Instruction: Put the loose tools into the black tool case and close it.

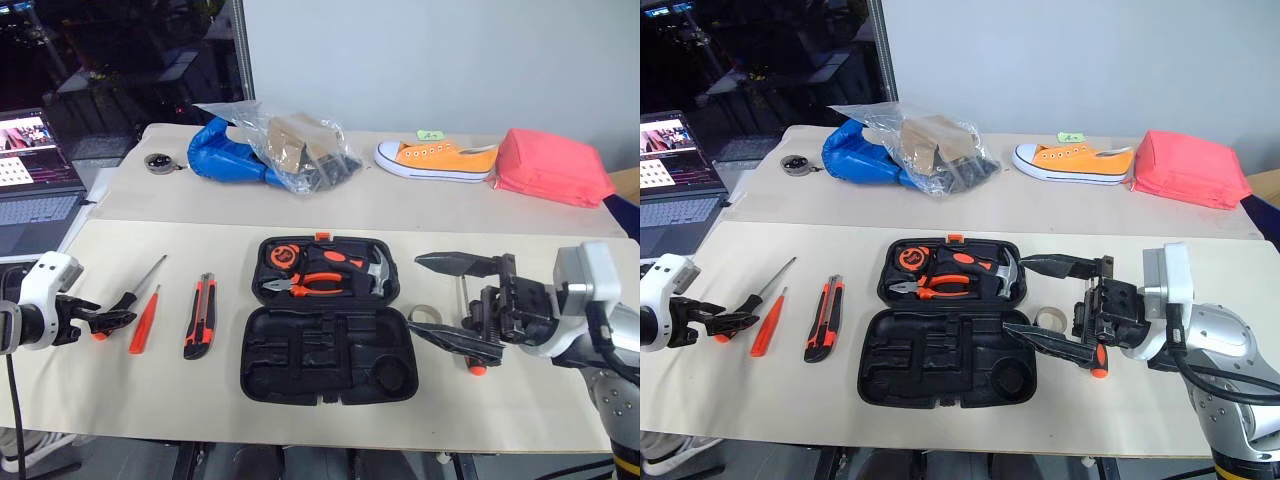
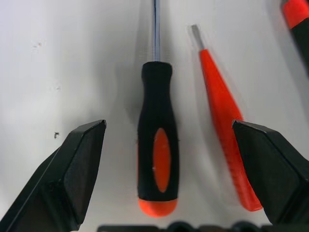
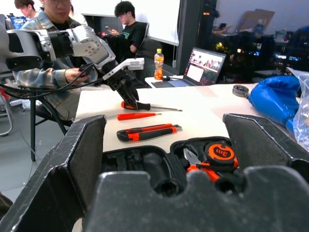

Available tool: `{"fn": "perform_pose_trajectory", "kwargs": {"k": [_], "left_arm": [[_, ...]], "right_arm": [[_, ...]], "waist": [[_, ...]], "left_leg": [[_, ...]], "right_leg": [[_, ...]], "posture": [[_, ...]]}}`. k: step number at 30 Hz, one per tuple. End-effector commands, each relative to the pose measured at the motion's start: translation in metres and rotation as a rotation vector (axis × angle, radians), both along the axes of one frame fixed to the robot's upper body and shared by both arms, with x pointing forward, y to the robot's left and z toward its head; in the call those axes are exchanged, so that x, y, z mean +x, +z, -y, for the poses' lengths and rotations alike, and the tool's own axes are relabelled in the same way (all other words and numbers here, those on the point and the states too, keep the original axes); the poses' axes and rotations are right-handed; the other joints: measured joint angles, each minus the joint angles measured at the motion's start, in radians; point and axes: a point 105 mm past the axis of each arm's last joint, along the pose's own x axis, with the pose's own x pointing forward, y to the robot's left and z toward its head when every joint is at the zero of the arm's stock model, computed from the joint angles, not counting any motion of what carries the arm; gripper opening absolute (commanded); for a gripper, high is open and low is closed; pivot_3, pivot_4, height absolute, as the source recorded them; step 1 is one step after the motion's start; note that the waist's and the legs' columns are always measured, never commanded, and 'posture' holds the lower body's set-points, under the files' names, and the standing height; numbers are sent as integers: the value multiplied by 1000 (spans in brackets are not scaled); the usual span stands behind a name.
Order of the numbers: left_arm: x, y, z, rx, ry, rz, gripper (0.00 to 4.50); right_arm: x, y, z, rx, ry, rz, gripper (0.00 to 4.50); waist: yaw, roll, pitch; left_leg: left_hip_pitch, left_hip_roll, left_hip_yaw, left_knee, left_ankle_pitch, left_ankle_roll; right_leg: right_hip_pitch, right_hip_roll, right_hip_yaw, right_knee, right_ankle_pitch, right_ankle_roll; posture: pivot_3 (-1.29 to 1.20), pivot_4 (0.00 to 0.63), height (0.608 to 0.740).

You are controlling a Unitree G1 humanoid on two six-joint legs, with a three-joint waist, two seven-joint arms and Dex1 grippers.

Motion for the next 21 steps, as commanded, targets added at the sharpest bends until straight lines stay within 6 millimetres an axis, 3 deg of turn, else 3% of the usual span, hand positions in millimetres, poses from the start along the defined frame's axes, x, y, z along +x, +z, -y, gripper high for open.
{"fn": "perform_pose_trajectory", "kwargs": {"k": [1,6,8,11,14,17,21], "left_arm": [[-1,3,-8,62,-28,-11,3349],[-4,-11,-3,77,-73,-32,1505],[-1,-3,1,66,-102,25,873],[7,52,29,-23,-263,281,858],[-3,87,76,-77,-506,309,858],[-13,86,140,-65,-811,222,858],[-7,72,190,4,-1025,179,858]], "right_arm": [[-5,2,-3,-3,16,19,4500],[-2,0,-1,-5,6,15,4500],[-1,-1,0,-7,-5,15,4500],[0,-2,5,-12,-36,10,4500],[2,-4,12,-25,-84,3,4500],[3,-13,25,-97,-148,-6,4500],[-2,-28,46,-213,-207,-40,4500]], "waist": [[-1,0,0],[1,0,0],[1,0,0],[1,-1,0],[5,-4,0],[15,0,-2],[25,7,-5]], "left_leg": [[0,0,0,0,0,0],[0,0,0,0,0,0],[0,0,0,0,0,0],[0,0,0,0,0,0],[-2,1,-1,1,0,0],[-1,-1,-1,1,0,0],[0,-4,0,3,0,0]], "right_leg": [[0,0,0,0,0,0],[0,0,0,0,0,0],[0,0,0,0,0,0],[0,0,0,1,0,0],[0,0,-2,0,0,0],[2,-2,-2,-1,0,1],[3,-3,1,0,-1,5]], "posture": [[0,150,740],[0,150,740],[0,150,740],[0,150,740],[0,150,740],[0,150,740],[0,150,740]]}}
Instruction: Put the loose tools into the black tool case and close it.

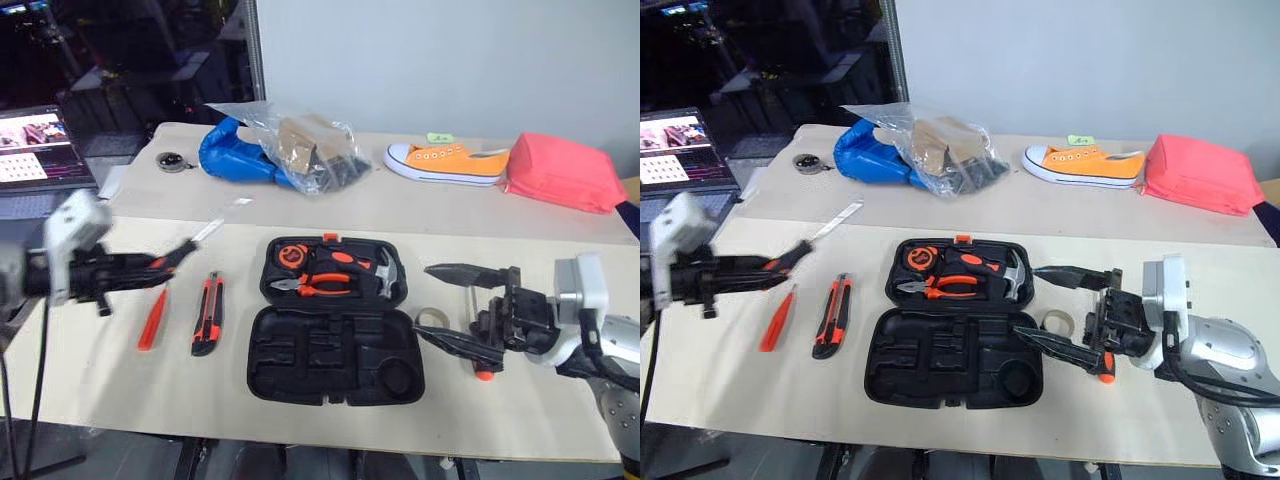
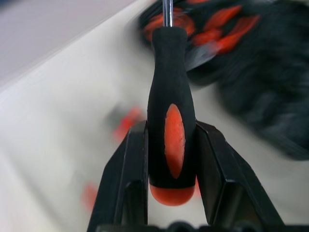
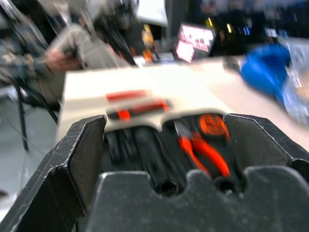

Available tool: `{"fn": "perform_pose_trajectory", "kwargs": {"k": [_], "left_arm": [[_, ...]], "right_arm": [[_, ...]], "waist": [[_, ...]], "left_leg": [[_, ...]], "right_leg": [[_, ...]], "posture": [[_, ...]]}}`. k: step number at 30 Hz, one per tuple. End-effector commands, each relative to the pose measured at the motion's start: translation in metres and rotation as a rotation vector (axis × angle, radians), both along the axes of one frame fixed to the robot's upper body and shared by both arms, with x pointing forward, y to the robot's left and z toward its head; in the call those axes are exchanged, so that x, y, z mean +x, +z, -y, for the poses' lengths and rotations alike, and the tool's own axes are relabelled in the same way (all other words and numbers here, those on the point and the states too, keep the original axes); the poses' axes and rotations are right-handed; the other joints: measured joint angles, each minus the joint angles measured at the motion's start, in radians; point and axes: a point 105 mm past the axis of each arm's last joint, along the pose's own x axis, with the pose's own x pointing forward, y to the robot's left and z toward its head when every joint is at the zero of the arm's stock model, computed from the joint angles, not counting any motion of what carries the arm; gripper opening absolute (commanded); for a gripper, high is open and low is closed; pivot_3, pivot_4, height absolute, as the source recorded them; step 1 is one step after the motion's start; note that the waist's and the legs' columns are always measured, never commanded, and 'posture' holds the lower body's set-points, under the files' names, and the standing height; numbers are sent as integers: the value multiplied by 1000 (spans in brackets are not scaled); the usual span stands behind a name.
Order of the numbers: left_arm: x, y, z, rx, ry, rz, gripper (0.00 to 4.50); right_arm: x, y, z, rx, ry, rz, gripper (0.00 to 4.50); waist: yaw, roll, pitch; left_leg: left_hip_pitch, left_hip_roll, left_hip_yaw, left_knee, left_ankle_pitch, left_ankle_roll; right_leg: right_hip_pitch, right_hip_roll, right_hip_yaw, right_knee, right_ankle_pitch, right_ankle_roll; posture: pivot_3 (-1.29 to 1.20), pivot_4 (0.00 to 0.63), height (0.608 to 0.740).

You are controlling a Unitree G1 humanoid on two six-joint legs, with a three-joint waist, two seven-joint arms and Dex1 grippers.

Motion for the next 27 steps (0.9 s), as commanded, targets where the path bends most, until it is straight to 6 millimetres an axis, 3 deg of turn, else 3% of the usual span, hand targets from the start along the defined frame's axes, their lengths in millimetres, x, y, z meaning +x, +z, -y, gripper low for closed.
{"fn": "perform_pose_trajectory", "kwargs": {"k": [1,7,16,27], "left_arm": [[5,-22,38,92,-153,-35,858],[14,-50,62,249,-282,-85,858],[23,-75,83,308,-300,-153,858],[39,-89,78,374,-235,-160,858]], "right_arm": [[-5,0,23,-104,-55,29,4500],[-13,-5,52,-170,-138,2,4500],[-21,-8,59,-184,-159,-1,4500],[-22,-10,62,-177,-166,14,4500]], "waist": [[1,0,0],[-19,-1,1],[-22,-1,1],[-22,-1,1]], "left_leg": [[0,0,-1,1,0,0],[-1,3,-10,5,0,0],[-2,3,-22,9,0,0],[-3,3,-23,10,0,0]], "right_leg": [[0,1,0,1,0,0],[1,12,3,1,0,-1],[3,19,3,2,-1,1],[4,19,3,1,-1,1]], "posture": [[0,150,740],[0,150,740],[0,150,740],[0,150,740]]}}
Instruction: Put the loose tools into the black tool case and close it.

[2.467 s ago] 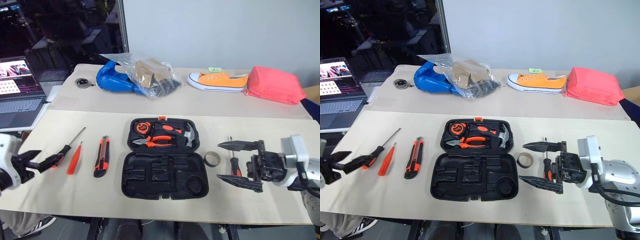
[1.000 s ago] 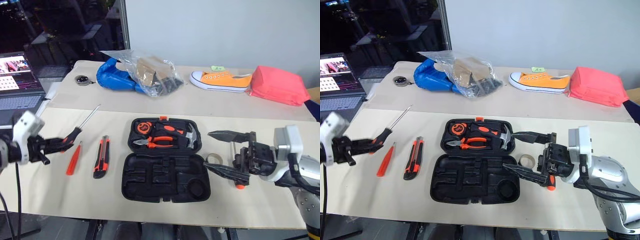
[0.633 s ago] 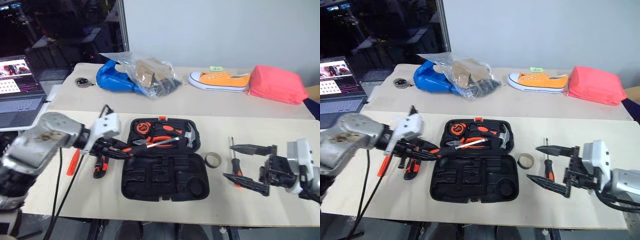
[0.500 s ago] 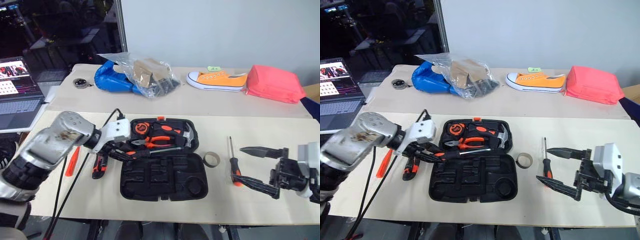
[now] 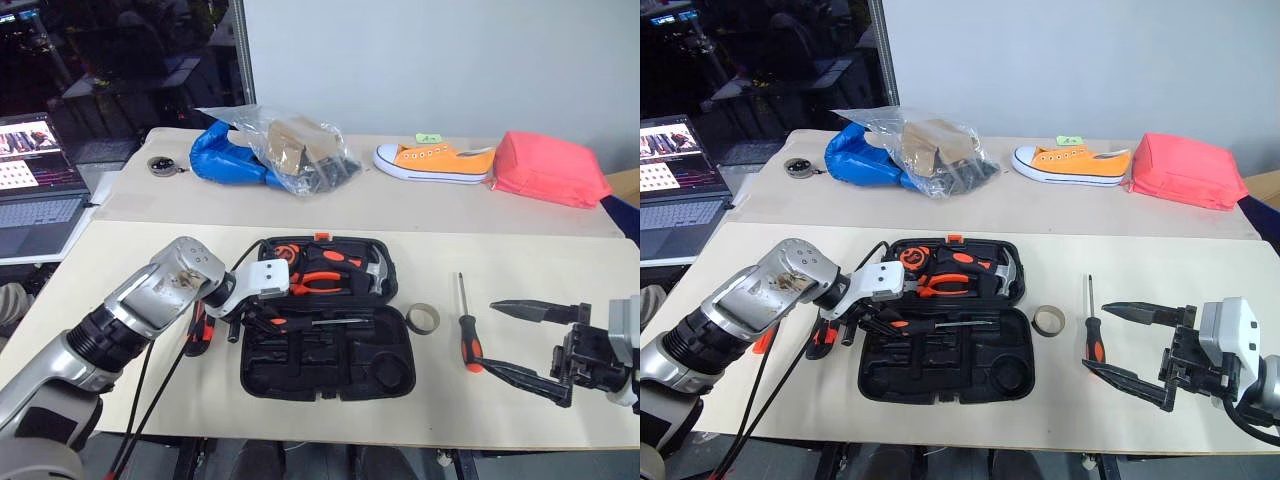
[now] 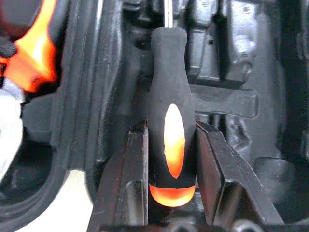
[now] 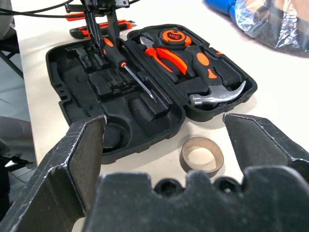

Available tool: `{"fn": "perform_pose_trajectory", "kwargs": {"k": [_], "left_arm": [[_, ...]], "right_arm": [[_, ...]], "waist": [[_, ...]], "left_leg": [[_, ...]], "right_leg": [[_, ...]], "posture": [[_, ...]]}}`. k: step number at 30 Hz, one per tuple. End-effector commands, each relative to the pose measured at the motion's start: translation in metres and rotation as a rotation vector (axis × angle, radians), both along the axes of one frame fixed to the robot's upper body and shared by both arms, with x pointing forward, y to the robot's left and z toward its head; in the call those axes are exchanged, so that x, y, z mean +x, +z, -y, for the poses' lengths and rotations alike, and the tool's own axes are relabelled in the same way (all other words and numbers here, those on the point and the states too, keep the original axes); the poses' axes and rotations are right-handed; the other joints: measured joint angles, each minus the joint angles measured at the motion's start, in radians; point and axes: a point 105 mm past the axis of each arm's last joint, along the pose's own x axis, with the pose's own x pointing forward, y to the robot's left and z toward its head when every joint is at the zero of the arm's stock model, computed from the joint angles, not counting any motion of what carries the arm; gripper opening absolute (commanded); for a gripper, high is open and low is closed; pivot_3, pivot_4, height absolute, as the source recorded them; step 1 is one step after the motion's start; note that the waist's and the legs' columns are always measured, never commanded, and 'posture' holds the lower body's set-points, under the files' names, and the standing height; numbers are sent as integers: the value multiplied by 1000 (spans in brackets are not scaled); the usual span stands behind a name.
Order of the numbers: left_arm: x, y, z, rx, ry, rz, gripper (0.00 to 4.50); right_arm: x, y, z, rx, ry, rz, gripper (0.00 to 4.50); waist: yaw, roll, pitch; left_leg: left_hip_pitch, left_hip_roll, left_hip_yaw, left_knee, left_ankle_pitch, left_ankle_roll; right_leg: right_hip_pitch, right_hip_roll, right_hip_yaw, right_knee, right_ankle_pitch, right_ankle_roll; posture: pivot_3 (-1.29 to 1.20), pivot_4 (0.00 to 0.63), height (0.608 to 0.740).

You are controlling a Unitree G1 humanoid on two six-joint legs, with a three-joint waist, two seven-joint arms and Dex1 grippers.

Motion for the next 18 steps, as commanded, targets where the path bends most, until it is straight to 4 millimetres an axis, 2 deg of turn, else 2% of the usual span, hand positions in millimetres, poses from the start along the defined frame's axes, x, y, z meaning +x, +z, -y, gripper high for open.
{"fn": "perform_pose_trajectory", "kwargs": {"k": [1,7,9,13,15,17,18], "left_arm": [[10,5,1,27,-6,48,858],[20,4,5,65,-64,121,858],[24,12,7,47,-75,158,1868],[18,49,7,-95,-53,200,3155],[9,62,5,-160,-49,203,3155],[2,64,1,-198,-25,225,3155],[0,63,0,-219,-5,236,2901]], "right_arm": [[-1,7,2,-8,0,51,4500],[-2,7,2,-4,1,54,4500],[-3,6,1,-2,1,54,4500],[-5,6,1,4,-4,53,4500],[-5,5,2,9,-11,51,4500],[-6,3,1,16,-18,49,4500],[-5,2,1,22,-21,49,4500]], "waist": [[1,0,0],[1,0,0],[2,0,0],[2,0,0],[0,1,0],[-5,2,0],[-5,3,-1]], "left_leg": [[1,0,0,0,0,0],[4,-1,-1,2,0,0],[5,-1,-1,2,0,0],[5,-1,-2,2,1,1],[4,0,-2,2,1,2],[4,0,-2,2,1,2],[4,0,-2,1,0,3]], "right_leg": [[1,0,0,0,0,0],[6,0,0,-1,0,0],[7,0,0,0,0,1],[9,0,0,0,0,0],[8,0,0,0,0,0],[8,0,0,-1,-1,0],[8,0,1,-1,-1,0]], "posture": [[0,150,740],[0,150,740],[0,150,740],[0,150,740],[0,150,740],[0,150,740],[0,150,740]]}}
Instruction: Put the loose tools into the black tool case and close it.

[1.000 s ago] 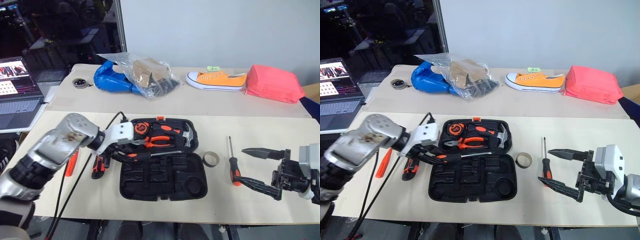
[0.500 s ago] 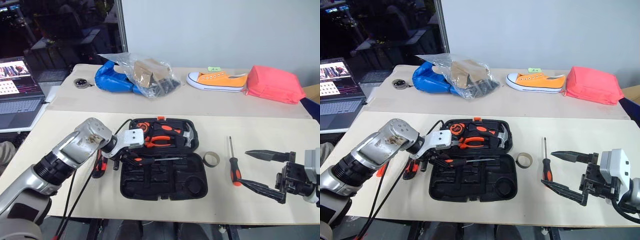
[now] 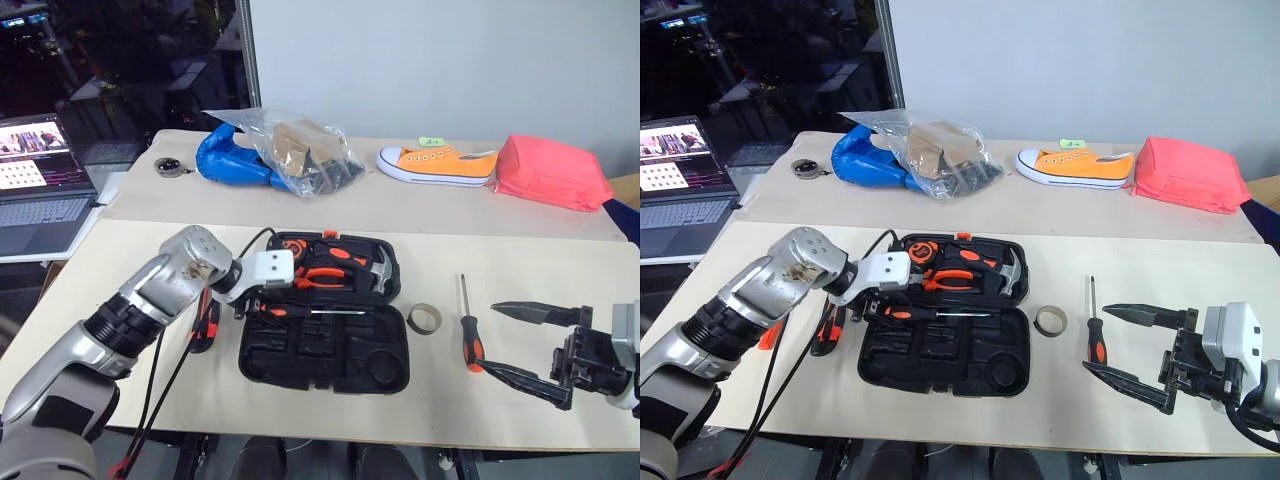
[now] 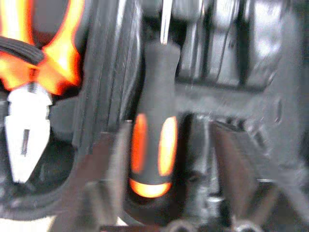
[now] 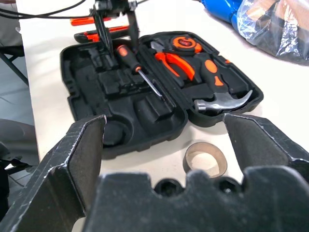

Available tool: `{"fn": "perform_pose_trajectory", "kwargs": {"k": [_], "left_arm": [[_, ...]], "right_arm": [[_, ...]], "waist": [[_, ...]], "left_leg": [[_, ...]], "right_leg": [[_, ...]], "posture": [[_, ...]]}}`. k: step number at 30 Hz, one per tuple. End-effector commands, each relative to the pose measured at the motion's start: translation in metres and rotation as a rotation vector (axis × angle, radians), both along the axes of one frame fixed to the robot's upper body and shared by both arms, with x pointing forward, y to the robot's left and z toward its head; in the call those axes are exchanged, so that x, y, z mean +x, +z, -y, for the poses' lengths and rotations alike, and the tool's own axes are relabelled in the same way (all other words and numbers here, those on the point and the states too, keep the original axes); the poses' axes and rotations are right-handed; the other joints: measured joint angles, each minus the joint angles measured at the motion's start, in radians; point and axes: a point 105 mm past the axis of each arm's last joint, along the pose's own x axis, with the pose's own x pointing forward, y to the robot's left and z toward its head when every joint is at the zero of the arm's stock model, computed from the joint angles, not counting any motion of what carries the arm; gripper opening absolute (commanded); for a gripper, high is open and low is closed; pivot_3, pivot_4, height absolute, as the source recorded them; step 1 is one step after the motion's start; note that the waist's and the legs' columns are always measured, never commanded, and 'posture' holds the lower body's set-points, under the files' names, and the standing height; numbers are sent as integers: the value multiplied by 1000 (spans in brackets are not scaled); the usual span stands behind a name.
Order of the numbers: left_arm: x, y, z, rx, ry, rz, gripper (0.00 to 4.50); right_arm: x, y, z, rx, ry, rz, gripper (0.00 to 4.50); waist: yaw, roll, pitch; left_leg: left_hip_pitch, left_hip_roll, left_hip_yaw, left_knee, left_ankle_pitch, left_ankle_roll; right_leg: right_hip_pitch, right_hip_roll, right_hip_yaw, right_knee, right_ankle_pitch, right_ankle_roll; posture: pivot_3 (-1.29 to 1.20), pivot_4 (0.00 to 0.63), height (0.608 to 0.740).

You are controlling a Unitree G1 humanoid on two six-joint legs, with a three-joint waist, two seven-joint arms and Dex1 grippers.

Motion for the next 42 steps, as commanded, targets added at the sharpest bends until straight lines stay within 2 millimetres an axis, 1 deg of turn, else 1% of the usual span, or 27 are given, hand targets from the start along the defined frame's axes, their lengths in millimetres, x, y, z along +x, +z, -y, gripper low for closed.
{"fn": "perform_pose_trajectory", "kwargs": {"k": [1,2,3,5,6,7,8,9,12,13,15,16,17,20,22,23,24,25,28,29,31,32,33,34,36,40,42], "left_arm": [[-11,7,0,-107,41,48,2600],[-12,4,3,-145,57,64,2376],[-12,0,6,-177,65,82,1955],[-5,-10,15,-319,173,105,1213],[-1,-17,18,-367,216,122,871],[2,-21,20,-417,257,135,422],[4,-28,21,-443,291,152,135],[4,-38,22,-443,301,162,55],[2,-65,27,-441,354,131,55],[2,-78,26,-402,362,121,55],[1,-97,24,-362,387,92,55],[-4,-112,23,-303,370,72,55],[-9,-121,22,-271,346,63,55],[-20,-143,19,-178,283,51,55],[-23,-152,15,-135,265,55,55],[-23,-153,14,-137,269,61,55],[-21,-151,14,-156,277,73,55],[-17,-142,15,-210,290,103,55],[-5,-94,21,-481,346,192,55],[-6,-78,21,-555,328,213,55],[-17,-54,17,-664,276,143,55],[-22,-41,13,-710,253,108,55],[-27,-33,13,-741,237,85,55],[-34,-21,8,-752,189,78,451],[-50,-3,5,-748,95,50,691],[-73,17,5,-720,-14,-14,2106],[-82,22,8,-696,-55,-34,2804]], "right_arm": [[0,7,-2,7,-6,54,4500],[0,7,-3,18,-9,55,4500],[1,7,-3,25,-12,56,4500],[1,5,-5,29,-14,56,4500],[1,5,-5,32,-17,56,4500],[1,5,-5,35,-19,55,4500],[0,5,-5,36,-20,54,4500],[0,5,-4,36,-20,53,4500],[-1,7,-4,32,-20,52,4500],[-1,8,-4,29,-19,53,4500],[-1,9,-4,24,-16,53,4500],[-1,10,-4,20,-15,52,4500],[-1,11,-3,17,-14,51,4500],[-2,11,-3,9,-14,46,4500],[-2,11,-3,11,-24,44,4500],[1,11,-3,20,-53,44,4500],[4,10,-2,28,-82,46,4500],[8,9,-1,30,-119,48,4500],[15,-1,6,16,-222,14,4500],[18,-6,9,4,-259,-12,4500],[20,-12,12,12,-296,-68,4500],[18,-13,9,12,-300,-105,4500],[16,-14,10,10,-303,-134,4500],[20,-16,7,-25,-350,-152,4500],[26,-24,5,-69,-422,-207,4500],[34,-41,4,-85,-528,-351,4500],[37,-46,3,-87,-554,-409,4500]], "waist": [[0,2,-1],[2,3,-2],[4,3,-2],[10,3,-2],[15,3,-1],[16,3,-1],[17,2,-1],[17,2,-1],[14,2,-1],[13,2,-1],[12,2,-1],[12,3,-2],[12,3,-3],[12,5,-7],[7,8,-12],[4,9,-15],[2,10,-15],[0,11,-16],[-2,11,-16],[-2,10,-15],[-1,9,-15],[-1,10,-15],[0,8,-14],[1,8,-13],[-1,7,-13],[-2,5,-12],[-1,4,-11]], "left_leg": [[0,0,0,0,0,1],[0,0,0,0,-1,1],[0,0,0,0,-1,1],[0,0,0,0,-1,1],[0,-1,0,0,-1,1],[0,-1,-1,1,-1,1],[0,-1,-1,2,-1,1],[0,-1,-1,2,0,1],[1,-1,0,2,0,1],[1,-1,0,2,-1,1],[2,-1,-1,1,-1,1],[2,-1,-1,1,-1,1],[4,-1,0,1,-1,1],[7,-2,1,1,-1,1],[9,-1,1,1,-1,1],[11,-1,1,1,-1,0],[12,-1,1,0,-1,0],[13,-1,2,-2,-1,0],[19,-1,1,-4,-2,-1],[19,-1,1,-4,-2,-1],[21,-1,1,-4,-1,0],[16,-2,2,-4,-1,0],[11,-2,3,-4,-1,0],[7,-1,4,-4,0,0],[7,-1,5,-4,0,0],[7,-2,5,-9,-1,0],[6,-3,5,-9,-1,0]], "right_leg": [[0,0,0,0,0,0],[1,0,0,0,0,-1],[1,-1,0,0,0,-1],[1,-1,-1,0,0,-1],[1,-1,-1,0,0,-1],[2,-1,-1,0,0,0],[2,-1,0,0,0,0],[2,-1,0,0,0,1],[2,-1,1,0,1,0],[2,-1,1,0,1,0],[3,-1,1,0,1,0],[3,-1,1,0,1,0],[5,-1,1,0,1,0],[7,-2,3,0,0,1],[9,-2,3,0,-1,2],[10,-2,4,0,-1,2],[12,-2,5,0,-1,1],[15,-2,6,0,-3,-2],[20,-2,10,0,-6,-5],[19,-2,11,0,-6,-5],[16,-2,12,0,-5,-5],[10,-2,13,1,-5,-5],[4,-1,13,1,-3,-5],[1,0,12,1,1,1],[2,-1,12,0,1,2],[0,-1,15,-3,0,1],[0,-2,15,-4,0,2]], "posture": [[0,150,740],[0,150,740],[0,150,740],[0,150,740],[0,150,740],[0,150,740],[0,150,740],[0,150,740],[0,150,740],[0,150,740],[0,150,740],[0,150,740],[0,150,740],[0,150,740],[0,150,740],[0,150,740],[0,150,740],[0,150,740],[0,150,740],[0,150,740],[0,150,740],[0,150,740],[0,150,740],[0,150,740],[0,150,740],[0,150,740],[0,150,740]]}}
